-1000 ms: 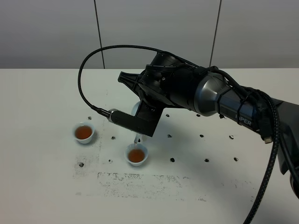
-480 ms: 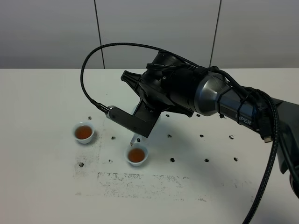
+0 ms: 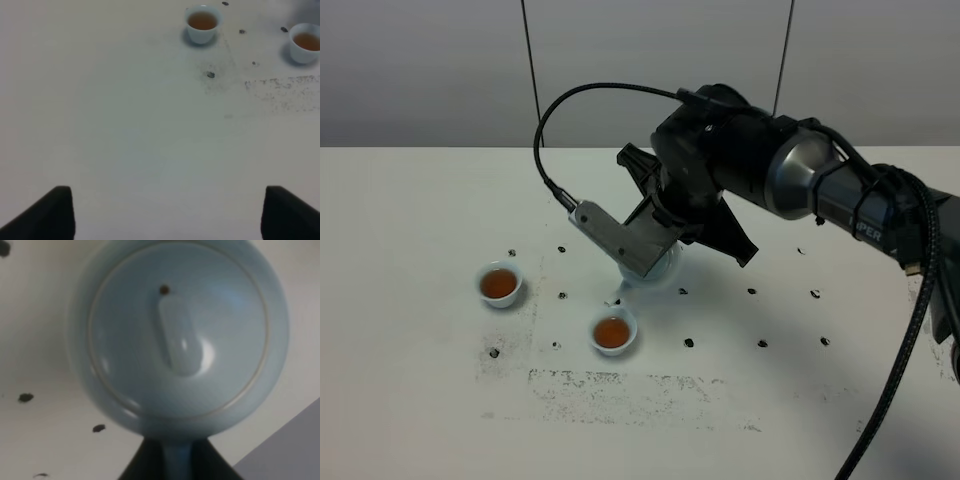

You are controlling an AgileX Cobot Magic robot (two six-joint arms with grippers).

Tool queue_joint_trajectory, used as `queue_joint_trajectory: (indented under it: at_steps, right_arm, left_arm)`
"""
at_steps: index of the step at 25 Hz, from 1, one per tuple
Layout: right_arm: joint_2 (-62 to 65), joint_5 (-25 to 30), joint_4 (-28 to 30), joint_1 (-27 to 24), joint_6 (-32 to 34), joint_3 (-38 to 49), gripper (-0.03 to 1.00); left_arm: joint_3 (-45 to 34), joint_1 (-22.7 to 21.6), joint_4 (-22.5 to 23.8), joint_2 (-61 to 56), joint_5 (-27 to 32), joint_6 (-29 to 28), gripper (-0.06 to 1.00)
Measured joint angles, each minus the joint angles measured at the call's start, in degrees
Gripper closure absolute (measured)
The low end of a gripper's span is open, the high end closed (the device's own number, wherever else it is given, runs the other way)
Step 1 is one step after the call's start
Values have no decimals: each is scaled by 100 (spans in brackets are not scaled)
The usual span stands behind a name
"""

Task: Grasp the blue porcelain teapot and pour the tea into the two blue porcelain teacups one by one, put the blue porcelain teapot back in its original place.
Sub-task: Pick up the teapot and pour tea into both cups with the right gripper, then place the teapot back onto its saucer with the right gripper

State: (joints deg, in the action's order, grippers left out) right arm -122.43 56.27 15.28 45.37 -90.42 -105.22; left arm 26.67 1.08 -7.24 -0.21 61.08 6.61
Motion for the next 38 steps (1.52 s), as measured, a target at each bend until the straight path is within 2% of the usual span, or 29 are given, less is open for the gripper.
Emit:
queue_joint_trajectory:
  at_steps: [5, 9, 14, 21, 33, 38]
  right_arm:
    - [0, 492, -813, -399, 196, -419, 93]
    - [-56, 555, -1528, -764, 589, -438, 93]
    - [-361, 568, -2308, -1109, 672, -449, 93]
    - [-663, 568, -2665, -1194, 649, -449, 93]
    - [-902, 522, -2774, -1199, 649, -474, 93]
    - [-777, 528, -3008, -1266, 710, -481, 93]
  left_arm:
    - [0, 0, 0, 0, 0, 0, 18]
    - [0, 0, 0, 0, 0, 0, 18]
    - [0, 0, 0, 0, 0, 0, 18]
    - [0, 0, 0, 0, 0, 0, 18]
    - [0, 0, 0, 0, 0, 6, 18]
    - [0, 0, 0, 0, 0, 6, 18]
